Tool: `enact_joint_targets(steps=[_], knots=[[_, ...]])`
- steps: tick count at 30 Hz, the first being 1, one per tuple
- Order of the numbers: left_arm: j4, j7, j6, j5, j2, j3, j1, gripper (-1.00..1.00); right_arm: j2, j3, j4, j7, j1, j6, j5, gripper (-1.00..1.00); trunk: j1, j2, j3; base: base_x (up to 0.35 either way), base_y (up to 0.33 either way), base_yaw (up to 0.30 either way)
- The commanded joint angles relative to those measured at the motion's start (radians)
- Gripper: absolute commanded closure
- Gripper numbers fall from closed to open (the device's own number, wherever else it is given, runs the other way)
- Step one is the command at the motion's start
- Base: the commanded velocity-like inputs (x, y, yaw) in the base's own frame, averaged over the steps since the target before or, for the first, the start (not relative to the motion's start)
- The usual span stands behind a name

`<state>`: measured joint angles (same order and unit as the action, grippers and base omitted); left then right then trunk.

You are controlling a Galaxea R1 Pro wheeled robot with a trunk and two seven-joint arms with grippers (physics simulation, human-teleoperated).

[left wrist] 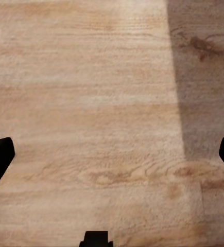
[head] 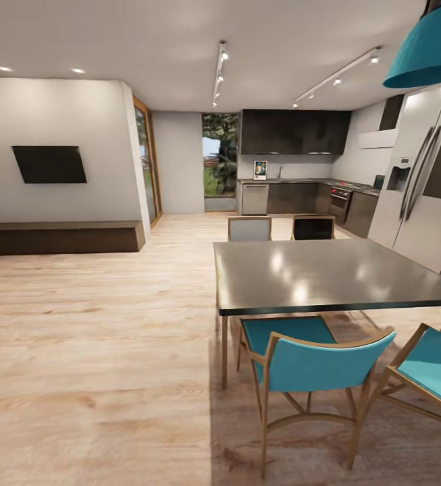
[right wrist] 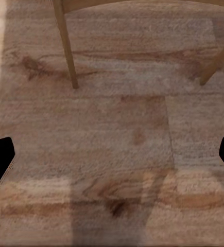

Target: Pick up the poster from the kitchen countertop and hang it on one of the wall nails in the kitchen.

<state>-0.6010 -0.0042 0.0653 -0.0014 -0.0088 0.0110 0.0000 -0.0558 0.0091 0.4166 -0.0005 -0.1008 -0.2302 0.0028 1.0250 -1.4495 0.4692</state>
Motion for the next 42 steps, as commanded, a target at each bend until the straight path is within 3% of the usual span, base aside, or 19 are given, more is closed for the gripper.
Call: enact_joint_targets(steps=[1,12,32,42], knots=[[0.000,0.000,0.002,0.000,0.000,0.001,0.000,-1.00,-0.001,0.001,-0.004,0.000,0.000,-0.004,0.000,-1.00,0.000,-0.001,0.001,0.017,0.295,0.005],[0.000,0.000,0.002,0.000,0.000,0.001,0.000,-1.00,0.001,-0.002,-0.010,-0.001,0.000,-0.004,-0.001,-1.00,0.000,-0.001,0.001,0.121,0.300,0.040],[0.000,0.000,0.002,0.000,0.000,0.001,0.000,-1.00,0.003,-0.007,-0.010,-0.004,0.000,-0.004,-0.003,-1.00,0.000,-0.001,0.001,0.224,0.284,0.269],[0.028,0.000,0.002,0.000,0.000,0.001,0.000,-1.00,-0.002,-0.008,-0.011,-0.004,0.000,-0.006,-0.001,-1.00,0.000,-0.001,0.001,0.289,0.194,0.025]])
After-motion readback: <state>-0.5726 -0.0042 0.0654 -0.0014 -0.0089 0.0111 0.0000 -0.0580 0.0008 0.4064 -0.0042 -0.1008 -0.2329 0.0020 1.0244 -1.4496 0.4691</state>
